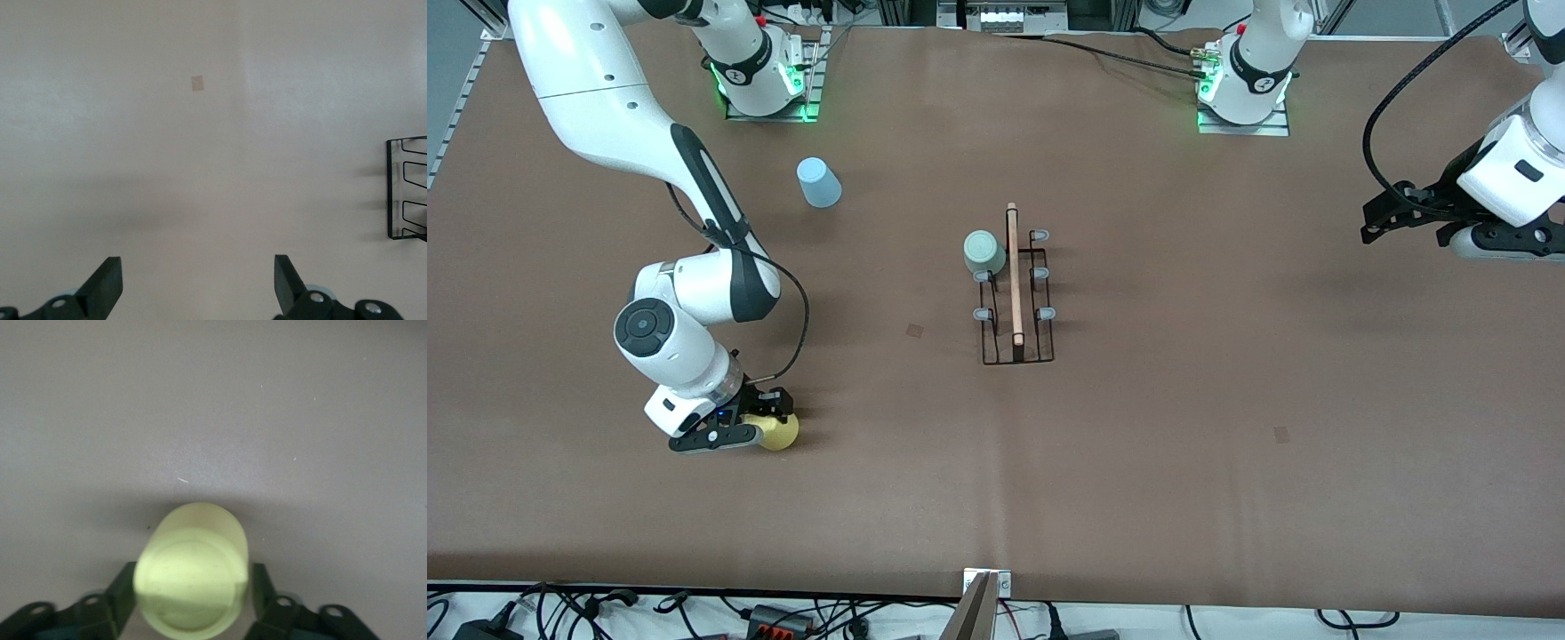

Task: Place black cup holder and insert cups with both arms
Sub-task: 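Close the right gripper around the yellow cup, then carry the yellow cup to the rack and lower it onto a peg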

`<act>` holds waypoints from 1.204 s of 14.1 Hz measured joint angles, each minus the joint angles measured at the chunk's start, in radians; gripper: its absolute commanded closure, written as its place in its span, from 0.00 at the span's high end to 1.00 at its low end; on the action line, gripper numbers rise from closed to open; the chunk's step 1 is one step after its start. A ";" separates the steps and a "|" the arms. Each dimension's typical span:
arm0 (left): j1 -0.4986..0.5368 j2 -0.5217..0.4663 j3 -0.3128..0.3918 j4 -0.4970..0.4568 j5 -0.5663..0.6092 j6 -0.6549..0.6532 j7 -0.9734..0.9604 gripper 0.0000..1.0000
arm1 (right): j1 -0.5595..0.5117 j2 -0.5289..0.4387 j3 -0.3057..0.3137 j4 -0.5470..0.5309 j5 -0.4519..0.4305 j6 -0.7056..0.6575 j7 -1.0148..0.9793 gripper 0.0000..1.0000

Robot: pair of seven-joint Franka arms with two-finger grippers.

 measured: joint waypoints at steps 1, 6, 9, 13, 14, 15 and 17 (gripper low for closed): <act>0.000 0.000 0.000 0.000 0.000 0.000 0.000 1.00 | 0.001 0.000 0.000 0.003 0.000 0.000 0.000 0.19; 0.000 0.000 0.000 0.000 0.000 0.000 0.000 1.00 | 0.029 -0.029 0.003 0.039 0.000 -0.073 0.008 0.15; 0.000 0.000 0.000 0.000 0.000 -0.001 0.000 1.00 | 0.111 -0.149 0.007 0.062 0.001 -0.257 0.177 0.15; 0.000 0.000 0.000 0.000 0.000 -0.002 0.000 1.00 | 0.280 -0.252 0.029 0.056 0.002 -0.339 0.591 0.15; 0.000 0.000 0.000 0.000 0.000 -0.002 0.000 1.00 | 0.338 -0.253 0.032 0.055 0.001 -0.338 0.699 0.15; 0.000 0.000 0.000 0.000 0.000 -0.002 0.000 1.00 | 0.387 -0.250 0.033 0.054 0.000 -0.334 0.786 0.15; 0.000 0.000 0.000 0.000 0.000 -0.002 0.000 1.00 | 0.462 -0.247 0.033 0.058 -0.008 -0.323 0.898 0.15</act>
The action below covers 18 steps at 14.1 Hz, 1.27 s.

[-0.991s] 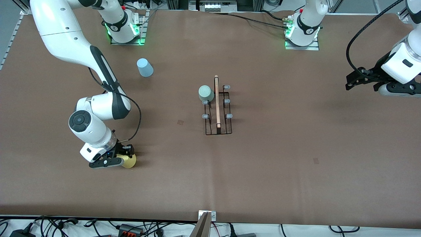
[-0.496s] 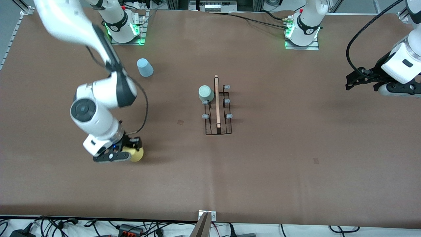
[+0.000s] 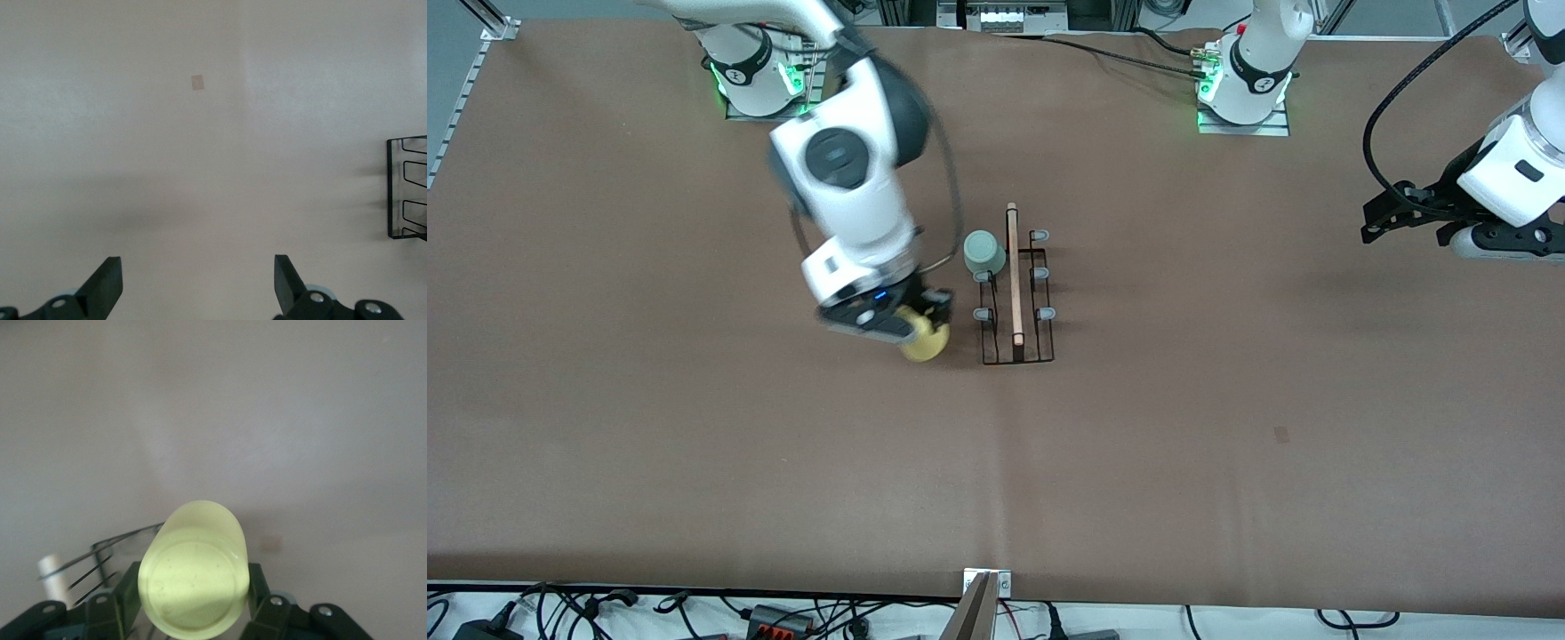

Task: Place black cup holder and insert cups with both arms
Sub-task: 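Carry the yellow cup to the rack and lower it onto a peg, then open the right gripper to release the yellow cup on the rack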

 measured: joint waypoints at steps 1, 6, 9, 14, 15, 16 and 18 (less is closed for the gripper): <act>0.000 0.000 0.000 0.000 0.000 0.000 0.000 1.00 | 0.020 0.001 0.000 0.008 -0.005 0.002 0.035 0.15; 0.000 0.000 0.000 0.000 0.000 -0.001 0.000 1.00 | 0.039 0.018 -0.002 0.037 -0.009 0.005 0.061 0.19; 0.000 0.000 0.000 0.000 0.000 -0.001 0.000 1.00 | 0.058 0.063 -0.002 0.037 -0.023 0.047 0.069 0.19; 0.000 0.000 0.000 0.000 0.000 -0.002 0.000 1.00 | 0.072 0.093 -0.002 0.041 -0.024 0.070 0.072 0.80; 0.000 0.000 0.000 0.000 0.000 -0.002 0.000 1.00 | 0.074 0.098 -0.002 0.041 -0.024 0.075 0.072 1.00; 0.000 0.000 0.000 0.000 0.000 -0.002 0.000 1.00 | 0.075 0.105 -0.002 0.041 -0.024 0.084 0.072 1.00; 0.000 0.000 0.000 0.000 0.000 -0.002 0.000 1.00 | 0.076 0.115 -0.007 0.042 -0.026 0.091 0.070 1.00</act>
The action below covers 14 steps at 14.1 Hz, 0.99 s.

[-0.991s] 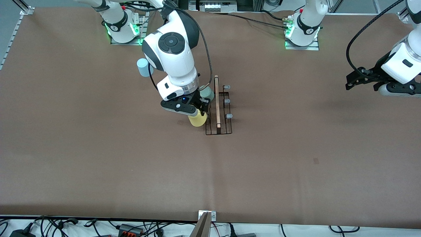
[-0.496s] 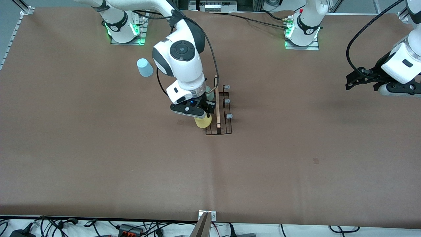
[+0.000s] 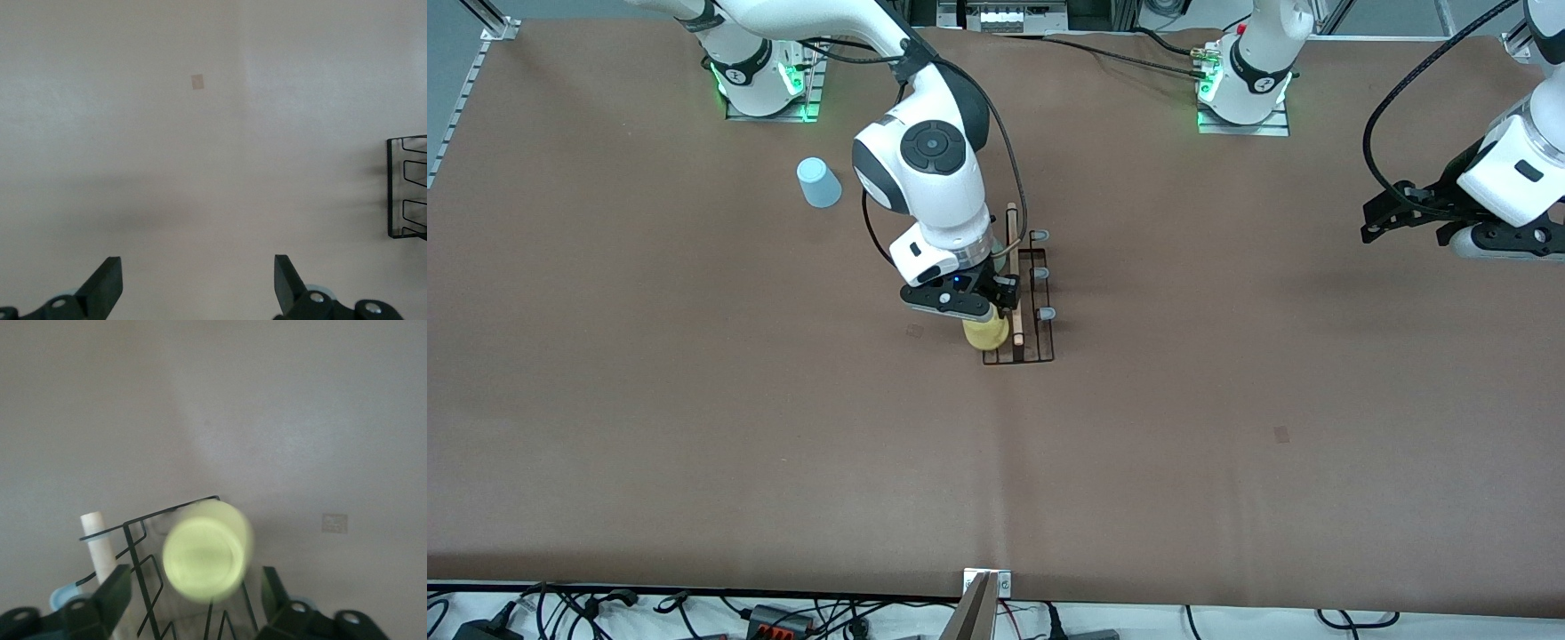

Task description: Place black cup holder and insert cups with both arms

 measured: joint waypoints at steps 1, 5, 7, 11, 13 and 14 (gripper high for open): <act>0.000 0.000 0.000 0.000 0.000 0.000 0.000 1.00 | -0.001 0.000 -0.006 0.002 0.000 0.000 -0.002 1.00; 0.000 0.000 0.000 0.000 0.000 0.000 0.000 1.00 | -0.062 -0.056 -0.027 0.030 0.000 -0.066 -0.047 1.00; 0.000 0.000 0.000 0.000 0.000 0.000 0.000 1.00 | -0.157 -0.127 -0.031 0.034 0.001 -0.178 -0.179 1.00; 0.001 0.000 0.000 0.000 0.000 0.000 0.000 1.00 | -0.421 -0.266 -0.037 0.032 0.072 -0.373 -0.494 1.00; 0.001 0.000 0.000 0.000 0.000 0.000 0.000 1.00 | -0.565 -0.311 -0.038 0.030 0.083 -0.455 -0.630 1.00; 0.001 0.000 0.001 0.000 0.000 -0.001 0.000 1.00 | -0.633 -0.332 -0.038 0.029 0.085 -0.490 -0.685 1.00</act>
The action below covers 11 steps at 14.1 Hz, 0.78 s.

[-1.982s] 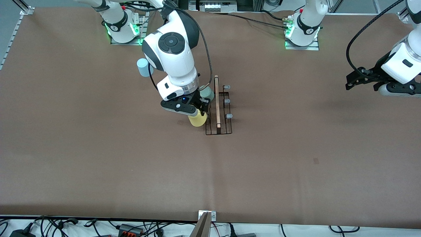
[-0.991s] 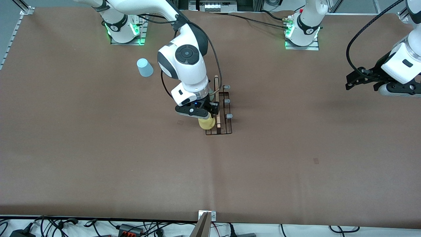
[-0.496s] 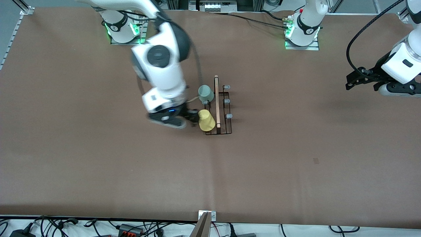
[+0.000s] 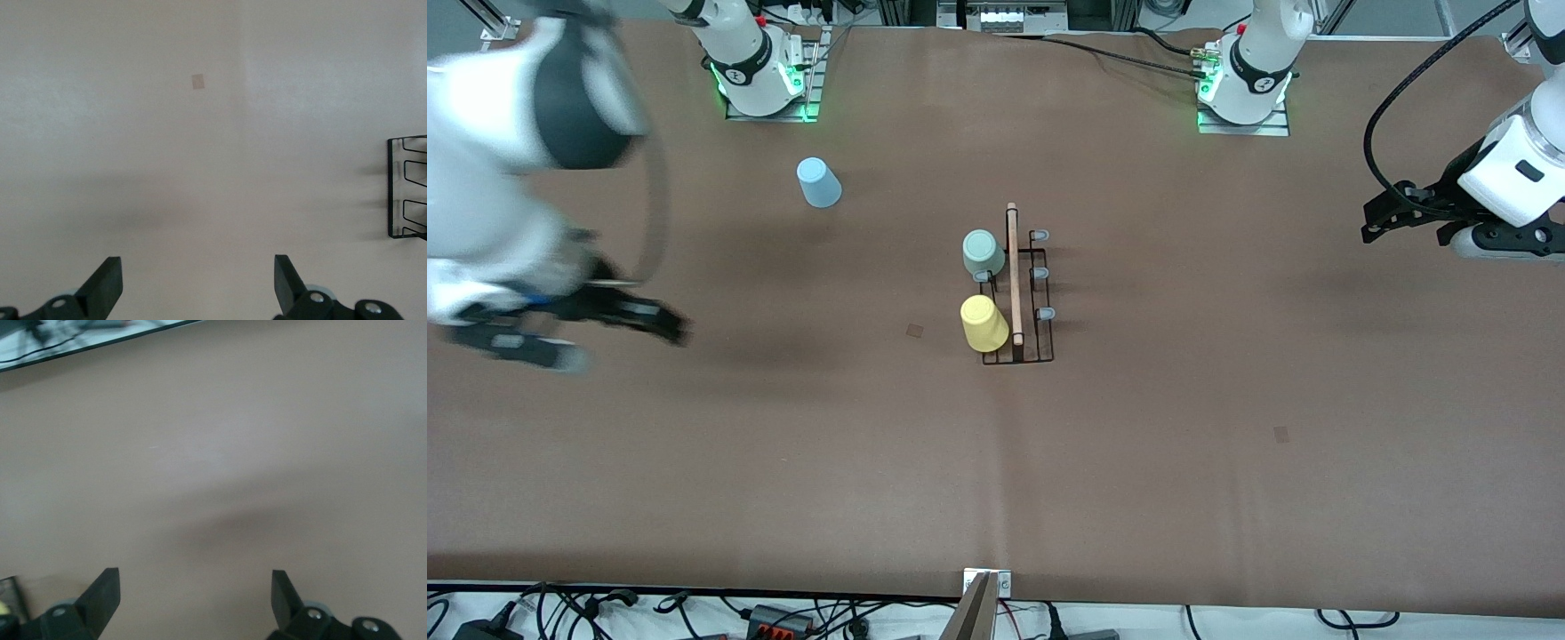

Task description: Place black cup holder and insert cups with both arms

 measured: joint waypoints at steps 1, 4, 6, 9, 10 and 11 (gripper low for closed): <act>0.000 0.000 0.000 0.000 0.000 0.000 0.000 1.00 | -0.061 -0.022 0.000 -0.001 0.002 -0.032 -0.050 1.00; 0.000 0.000 0.000 0.000 0.000 0.000 0.000 1.00 | -0.164 -0.092 0.001 -0.002 0.003 -0.127 -0.139 1.00; 0.000 0.000 0.000 0.000 0.000 0.000 0.000 1.00 | -0.171 -0.131 0.004 -0.005 0.005 -0.167 -0.147 1.00; 0.000 0.000 0.000 0.000 0.000 0.000 0.000 1.00 | -0.169 -0.148 0.020 -0.019 0.005 -0.174 -0.244 1.00; 0.000 0.000 0.000 0.000 0.000 0.000 0.000 1.00 | -0.169 -0.147 0.021 -0.024 0.005 -0.174 -0.279 1.00; 0.000 0.000 0.000 0.000 0.000 0.000 0.000 1.00 | -0.169 -0.147 0.023 -0.026 0.005 -0.174 -0.302 1.00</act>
